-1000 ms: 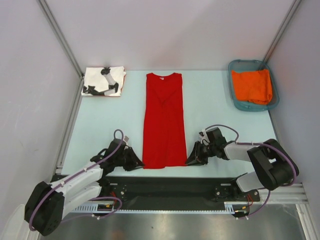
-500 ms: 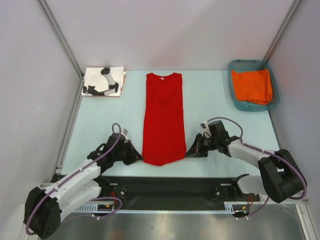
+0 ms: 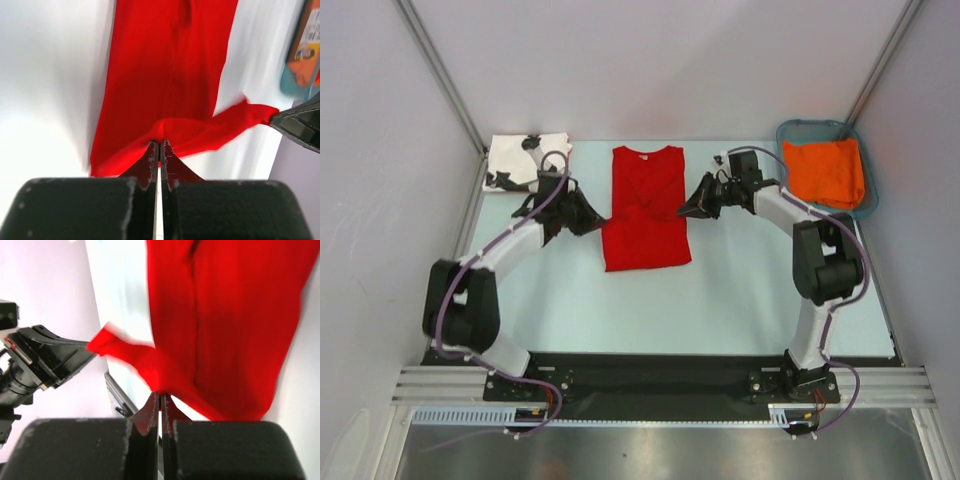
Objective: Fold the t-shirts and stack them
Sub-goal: Fold the tshirt
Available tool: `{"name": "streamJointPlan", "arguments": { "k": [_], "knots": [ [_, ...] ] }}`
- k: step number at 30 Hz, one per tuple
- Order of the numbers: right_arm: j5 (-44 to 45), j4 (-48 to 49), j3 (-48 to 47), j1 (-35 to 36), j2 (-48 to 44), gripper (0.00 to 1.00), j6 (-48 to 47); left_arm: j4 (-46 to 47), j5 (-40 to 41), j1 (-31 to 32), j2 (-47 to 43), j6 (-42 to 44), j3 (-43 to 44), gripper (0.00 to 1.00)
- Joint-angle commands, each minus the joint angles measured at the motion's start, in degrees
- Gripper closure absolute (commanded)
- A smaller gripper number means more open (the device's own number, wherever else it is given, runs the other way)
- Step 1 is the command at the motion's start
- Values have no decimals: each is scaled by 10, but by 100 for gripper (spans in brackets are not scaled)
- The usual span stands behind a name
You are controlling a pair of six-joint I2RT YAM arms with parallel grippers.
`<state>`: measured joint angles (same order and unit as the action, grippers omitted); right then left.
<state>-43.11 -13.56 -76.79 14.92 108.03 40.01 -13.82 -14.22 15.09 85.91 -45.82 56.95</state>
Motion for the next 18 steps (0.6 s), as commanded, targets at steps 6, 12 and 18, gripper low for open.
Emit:
{"name": "streamJointPlan", "arguments": {
  "k": [6, 12, 18],
  "knots": [
    [-24, -61, -158, -25, 128, 100, -13, 13, -73, -36, 159, 50, 176, 100],
    [-29, -52, -187, -39, 167, 100, -11, -2, -87, -42, 223, 63, 237, 100],
    [-48, -46, -229, -45, 205, 100, -6, -6, -91, -53, 252, 62, 251, 100]
  ]
}}
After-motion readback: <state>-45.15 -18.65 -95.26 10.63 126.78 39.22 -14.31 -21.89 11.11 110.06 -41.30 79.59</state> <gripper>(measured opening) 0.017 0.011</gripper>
